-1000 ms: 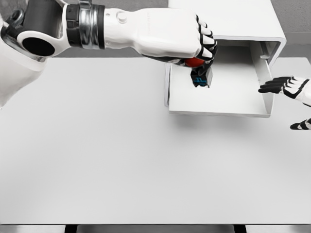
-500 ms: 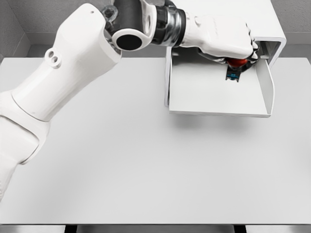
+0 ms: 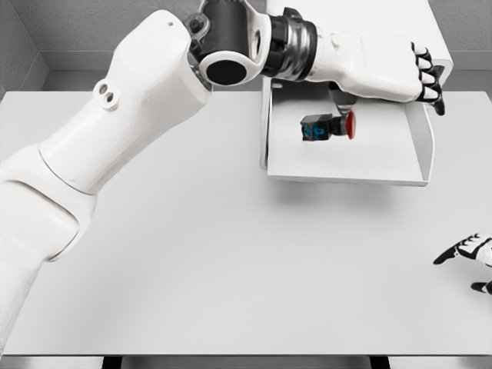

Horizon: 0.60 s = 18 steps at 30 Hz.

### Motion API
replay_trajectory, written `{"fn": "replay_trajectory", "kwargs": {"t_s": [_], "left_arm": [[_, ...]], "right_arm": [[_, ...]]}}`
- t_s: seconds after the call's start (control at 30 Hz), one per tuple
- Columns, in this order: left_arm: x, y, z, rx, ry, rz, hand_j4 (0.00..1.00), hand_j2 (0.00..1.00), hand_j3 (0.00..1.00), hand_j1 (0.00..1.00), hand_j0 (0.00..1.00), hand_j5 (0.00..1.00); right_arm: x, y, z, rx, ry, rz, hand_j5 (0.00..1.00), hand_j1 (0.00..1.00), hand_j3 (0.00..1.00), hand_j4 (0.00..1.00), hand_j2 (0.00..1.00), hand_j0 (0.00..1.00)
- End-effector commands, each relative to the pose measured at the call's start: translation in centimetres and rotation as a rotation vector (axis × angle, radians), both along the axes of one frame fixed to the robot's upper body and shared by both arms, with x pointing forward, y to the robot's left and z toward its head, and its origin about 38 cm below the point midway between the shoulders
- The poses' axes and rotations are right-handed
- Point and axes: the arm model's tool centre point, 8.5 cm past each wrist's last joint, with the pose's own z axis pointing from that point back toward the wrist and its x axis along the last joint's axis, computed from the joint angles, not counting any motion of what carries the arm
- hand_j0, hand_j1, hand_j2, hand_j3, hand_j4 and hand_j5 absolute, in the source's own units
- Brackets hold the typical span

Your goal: Slide open multi-storey tabletop storage cabinets and put open load switch and slide close multi-storey tabletop storage cabinets

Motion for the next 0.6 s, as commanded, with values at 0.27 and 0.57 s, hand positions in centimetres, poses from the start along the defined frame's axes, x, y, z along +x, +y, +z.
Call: {"fn": "replay_trajectory", "kwargs": {"t_s": [0.27,0.57], "left_arm": [[-0.1,-0.9,-0.3,-0.003,0.018,-0.003,0.96,0.96,0.96,0.96,0.96,0.96],[-3.7,-0.6,2.5,-0.084,0.012,-0.136,1.0,1.0,1.0,1.0,1.0,1.0]], "right_arm": [[-0.1,1.4,-1.8,0.002,0.045,0.041,0.73,0.73,0.73,0.73,0.73,0.73],[0.3,2.6,-2.4,0.019,0.058,0.073,0.73,0.73,0.73,0.73,0.73,0.73]]}}
